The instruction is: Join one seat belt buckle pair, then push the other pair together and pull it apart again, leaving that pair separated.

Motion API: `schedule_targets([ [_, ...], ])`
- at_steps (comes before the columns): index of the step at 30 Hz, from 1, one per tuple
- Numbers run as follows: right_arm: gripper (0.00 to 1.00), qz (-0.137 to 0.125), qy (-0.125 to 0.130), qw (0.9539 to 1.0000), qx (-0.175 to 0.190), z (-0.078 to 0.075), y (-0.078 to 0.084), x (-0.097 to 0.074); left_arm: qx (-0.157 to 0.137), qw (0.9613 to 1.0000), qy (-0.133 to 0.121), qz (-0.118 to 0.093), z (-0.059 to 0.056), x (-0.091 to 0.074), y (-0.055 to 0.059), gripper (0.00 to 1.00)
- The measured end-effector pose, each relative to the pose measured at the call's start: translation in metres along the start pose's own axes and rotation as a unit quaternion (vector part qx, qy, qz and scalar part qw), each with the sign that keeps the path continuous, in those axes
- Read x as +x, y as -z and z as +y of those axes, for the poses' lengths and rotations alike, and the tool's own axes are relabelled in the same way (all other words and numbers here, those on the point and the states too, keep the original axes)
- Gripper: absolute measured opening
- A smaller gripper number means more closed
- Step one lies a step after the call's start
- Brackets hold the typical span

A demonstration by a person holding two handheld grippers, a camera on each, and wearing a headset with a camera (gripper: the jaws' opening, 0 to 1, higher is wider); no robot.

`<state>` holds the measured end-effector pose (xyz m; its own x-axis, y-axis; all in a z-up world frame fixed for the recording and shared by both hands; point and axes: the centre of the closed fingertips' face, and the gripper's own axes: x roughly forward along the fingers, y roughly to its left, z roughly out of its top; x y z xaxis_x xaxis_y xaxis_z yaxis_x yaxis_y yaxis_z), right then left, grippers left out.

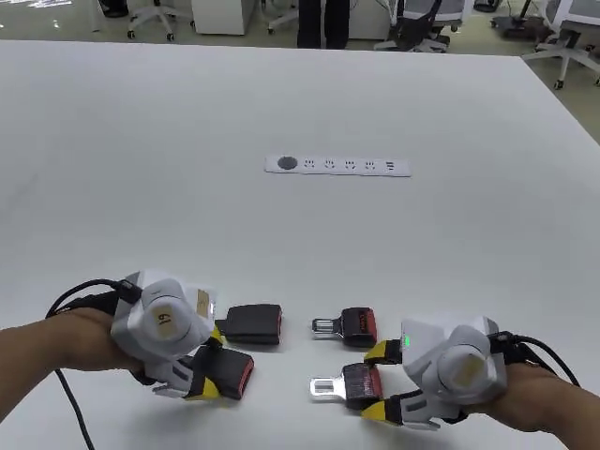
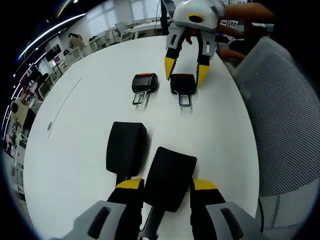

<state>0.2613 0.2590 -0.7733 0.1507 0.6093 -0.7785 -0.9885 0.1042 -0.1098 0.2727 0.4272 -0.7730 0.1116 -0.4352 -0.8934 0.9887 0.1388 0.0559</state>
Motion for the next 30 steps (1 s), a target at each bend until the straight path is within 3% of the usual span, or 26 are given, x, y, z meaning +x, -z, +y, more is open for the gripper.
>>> schedule_targets([
  [7, 0.31, 0.003, -0.003, 1.0000, -0.005, 0.000, 0.001, 0.001, 0.015, 0.9998, -0.001, 0.010, 0.003, -0.001, 0.004, 0.34],
  [16, 0.31, 0.004, -0.003, 1.0000, -0.006, 0.000, 0.001, 0.002, 0.026, 0.9997, 0.004, 0.004, 0.005, 0.001, 0.006, 0.33],
  [30, 0.31, 0.000, 0.001, 1.0000, -0.006, -0.003, -0.010, 0.009, 0.049, 0.9987, 0.010, 0.008, 0.003, 0.002, 0.006, 0.33],
])
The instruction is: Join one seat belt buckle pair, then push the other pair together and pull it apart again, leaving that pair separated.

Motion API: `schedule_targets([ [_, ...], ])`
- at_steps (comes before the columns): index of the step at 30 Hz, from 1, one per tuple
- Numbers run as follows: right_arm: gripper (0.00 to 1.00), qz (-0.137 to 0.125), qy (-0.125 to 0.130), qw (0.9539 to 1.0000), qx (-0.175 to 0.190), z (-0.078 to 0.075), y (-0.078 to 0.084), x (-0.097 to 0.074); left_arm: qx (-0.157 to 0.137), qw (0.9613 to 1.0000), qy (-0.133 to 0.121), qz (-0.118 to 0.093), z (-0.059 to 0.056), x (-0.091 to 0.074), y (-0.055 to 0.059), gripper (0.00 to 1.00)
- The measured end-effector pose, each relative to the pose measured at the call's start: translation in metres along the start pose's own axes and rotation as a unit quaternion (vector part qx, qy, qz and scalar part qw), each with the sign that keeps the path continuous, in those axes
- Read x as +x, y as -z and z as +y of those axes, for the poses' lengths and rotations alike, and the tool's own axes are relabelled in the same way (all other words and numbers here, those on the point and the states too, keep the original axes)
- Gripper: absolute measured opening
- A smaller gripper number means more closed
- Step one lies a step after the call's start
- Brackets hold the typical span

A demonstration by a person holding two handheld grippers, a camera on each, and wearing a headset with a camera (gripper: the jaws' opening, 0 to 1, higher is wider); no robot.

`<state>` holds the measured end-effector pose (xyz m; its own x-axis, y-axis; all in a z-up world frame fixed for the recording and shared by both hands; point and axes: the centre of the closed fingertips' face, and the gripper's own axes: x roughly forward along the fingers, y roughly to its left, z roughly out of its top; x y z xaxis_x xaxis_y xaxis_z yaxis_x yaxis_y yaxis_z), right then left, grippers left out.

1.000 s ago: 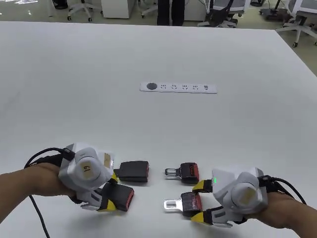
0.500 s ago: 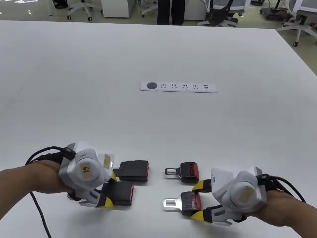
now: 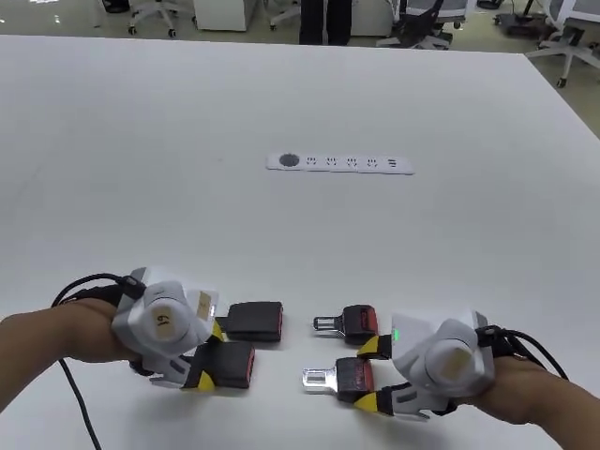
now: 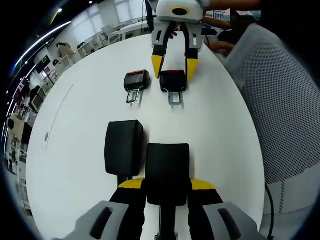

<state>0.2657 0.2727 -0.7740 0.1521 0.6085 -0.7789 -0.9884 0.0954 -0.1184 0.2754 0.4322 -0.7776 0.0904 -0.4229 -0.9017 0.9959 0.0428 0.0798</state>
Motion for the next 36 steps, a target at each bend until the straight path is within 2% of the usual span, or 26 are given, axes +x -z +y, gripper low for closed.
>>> schedule_targets([
  [5, 0.31, -0.001, 0.000, 1.0000, -0.001, 0.000, -0.006, 0.003, 0.006, 1.0000, 0.000, 0.006, 0.000, 0.001, 0.002, 0.33],
  [19, 0.31, -0.002, 0.001, 1.0000, -0.002, -0.003, -0.019, 0.012, -0.001, 0.9998, 0.008, 0.015, 0.001, 0.002, 0.003, 0.33],
  [36, 0.30, 0.001, 0.010, 0.9999, -0.009, -0.007, -0.030, 0.023, -0.009, 0.9997, 0.014, 0.020, -0.001, 0.001, -0.001, 0.33],
])
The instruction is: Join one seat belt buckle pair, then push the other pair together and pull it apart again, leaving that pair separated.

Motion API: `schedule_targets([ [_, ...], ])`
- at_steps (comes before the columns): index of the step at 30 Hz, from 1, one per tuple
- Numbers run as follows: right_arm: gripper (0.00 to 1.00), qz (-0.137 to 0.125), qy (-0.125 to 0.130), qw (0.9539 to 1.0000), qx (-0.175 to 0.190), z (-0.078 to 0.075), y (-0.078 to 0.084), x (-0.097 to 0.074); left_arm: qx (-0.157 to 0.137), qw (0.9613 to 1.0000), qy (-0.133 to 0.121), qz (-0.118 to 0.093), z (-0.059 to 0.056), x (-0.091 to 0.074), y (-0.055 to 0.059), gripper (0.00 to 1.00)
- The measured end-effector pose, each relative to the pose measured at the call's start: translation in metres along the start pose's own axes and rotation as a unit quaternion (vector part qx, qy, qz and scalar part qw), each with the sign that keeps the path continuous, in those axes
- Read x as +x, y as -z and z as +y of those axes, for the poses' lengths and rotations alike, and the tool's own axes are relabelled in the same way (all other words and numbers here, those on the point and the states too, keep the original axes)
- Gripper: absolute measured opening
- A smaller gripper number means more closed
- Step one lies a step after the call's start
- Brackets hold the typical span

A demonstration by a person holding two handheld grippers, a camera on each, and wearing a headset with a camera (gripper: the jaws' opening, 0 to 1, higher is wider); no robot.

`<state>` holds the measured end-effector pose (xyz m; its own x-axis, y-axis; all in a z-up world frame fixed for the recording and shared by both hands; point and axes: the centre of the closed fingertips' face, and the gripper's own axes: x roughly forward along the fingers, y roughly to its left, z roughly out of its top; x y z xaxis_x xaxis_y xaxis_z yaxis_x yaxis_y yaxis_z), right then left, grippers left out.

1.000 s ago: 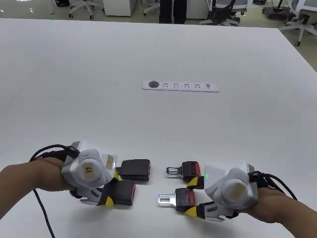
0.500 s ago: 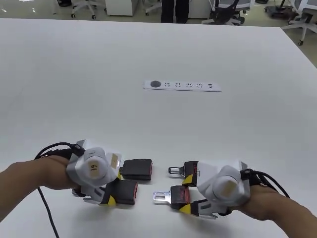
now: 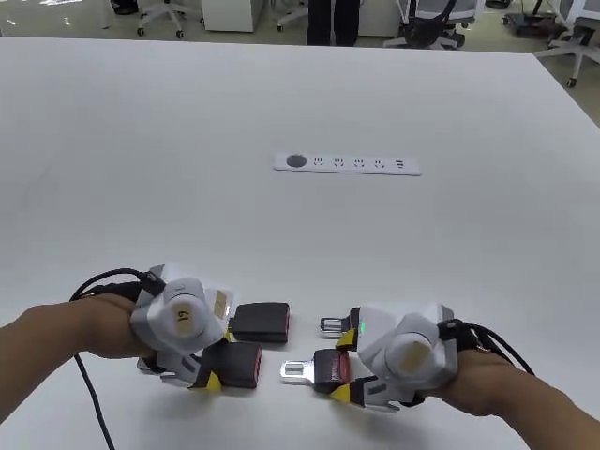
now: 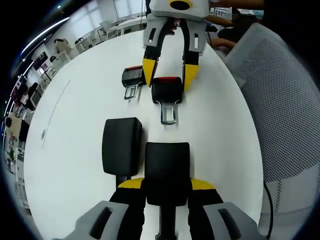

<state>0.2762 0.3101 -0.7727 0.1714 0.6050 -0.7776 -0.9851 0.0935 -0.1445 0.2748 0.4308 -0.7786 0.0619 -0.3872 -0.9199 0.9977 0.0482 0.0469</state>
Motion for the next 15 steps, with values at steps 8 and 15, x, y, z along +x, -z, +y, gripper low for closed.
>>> schedule_targets([
  [8, 0.30, -0.002, 0.002, 1.0000, -0.002, -0.001, -0.008, 0.006, -0.001, 1.0000, 0.003, -0.001, 0.000, 0.001, 0.001, 0.33],
  [15, 0.30, -0.001, -0.004, 1.0000, -0.007, 0.004, -0.016, 0.011, -0.004, 1.0000, 0.006, 0.000, 0.000, 0.002, 0.002, 0.33],
])
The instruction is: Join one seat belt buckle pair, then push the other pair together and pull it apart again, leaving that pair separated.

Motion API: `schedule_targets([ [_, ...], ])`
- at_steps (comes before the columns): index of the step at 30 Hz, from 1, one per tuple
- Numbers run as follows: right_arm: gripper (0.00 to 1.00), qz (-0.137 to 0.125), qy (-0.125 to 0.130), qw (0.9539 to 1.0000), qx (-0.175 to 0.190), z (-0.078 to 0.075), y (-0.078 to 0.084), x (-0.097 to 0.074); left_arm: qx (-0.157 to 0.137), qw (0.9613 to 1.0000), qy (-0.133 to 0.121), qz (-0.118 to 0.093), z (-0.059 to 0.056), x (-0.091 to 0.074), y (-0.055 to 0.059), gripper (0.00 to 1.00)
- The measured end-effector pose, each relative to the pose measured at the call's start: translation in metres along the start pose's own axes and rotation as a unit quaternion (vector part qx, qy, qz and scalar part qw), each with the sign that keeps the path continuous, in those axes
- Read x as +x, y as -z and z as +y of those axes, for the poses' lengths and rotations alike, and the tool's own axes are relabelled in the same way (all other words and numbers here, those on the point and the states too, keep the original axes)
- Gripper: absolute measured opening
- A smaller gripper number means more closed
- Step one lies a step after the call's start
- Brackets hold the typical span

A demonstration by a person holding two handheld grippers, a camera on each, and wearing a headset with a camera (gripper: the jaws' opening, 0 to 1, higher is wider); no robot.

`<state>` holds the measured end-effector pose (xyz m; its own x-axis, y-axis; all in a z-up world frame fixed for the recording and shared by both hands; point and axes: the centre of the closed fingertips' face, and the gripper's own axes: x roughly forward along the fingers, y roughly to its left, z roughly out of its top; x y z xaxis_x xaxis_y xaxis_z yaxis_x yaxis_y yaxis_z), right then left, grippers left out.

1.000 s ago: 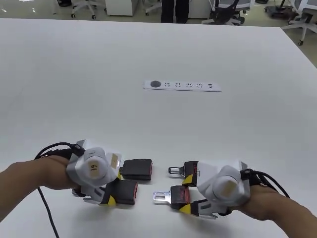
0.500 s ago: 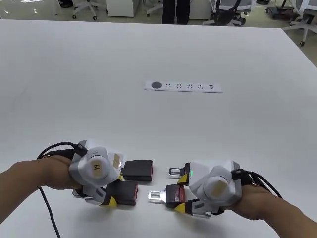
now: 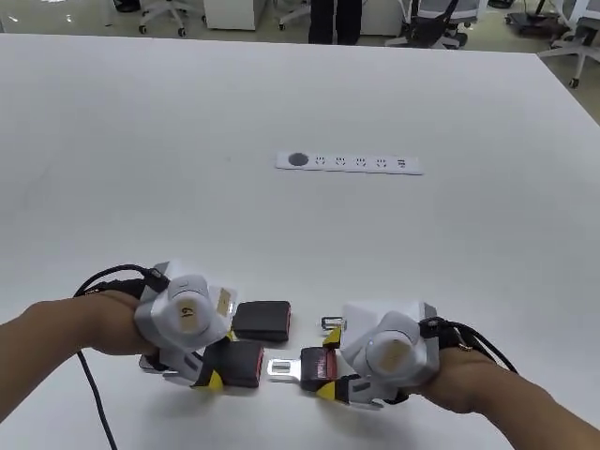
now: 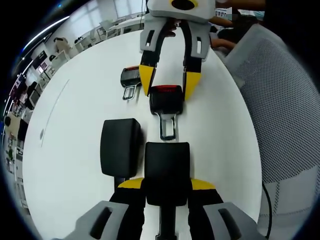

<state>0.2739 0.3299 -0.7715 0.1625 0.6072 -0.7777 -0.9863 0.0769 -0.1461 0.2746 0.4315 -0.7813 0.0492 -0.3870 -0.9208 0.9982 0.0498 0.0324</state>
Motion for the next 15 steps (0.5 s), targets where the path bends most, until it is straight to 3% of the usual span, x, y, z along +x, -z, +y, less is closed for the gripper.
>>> schedule_targets([
  [15, 0.30, 0.005, -0.004, 1.0000, 0.007, -0.0004, -0.0063, 0.0050, -0.008, 1.0000, 0.004, 0.000, -0.0003, -0.0001, -0.0002, 0.34],
])
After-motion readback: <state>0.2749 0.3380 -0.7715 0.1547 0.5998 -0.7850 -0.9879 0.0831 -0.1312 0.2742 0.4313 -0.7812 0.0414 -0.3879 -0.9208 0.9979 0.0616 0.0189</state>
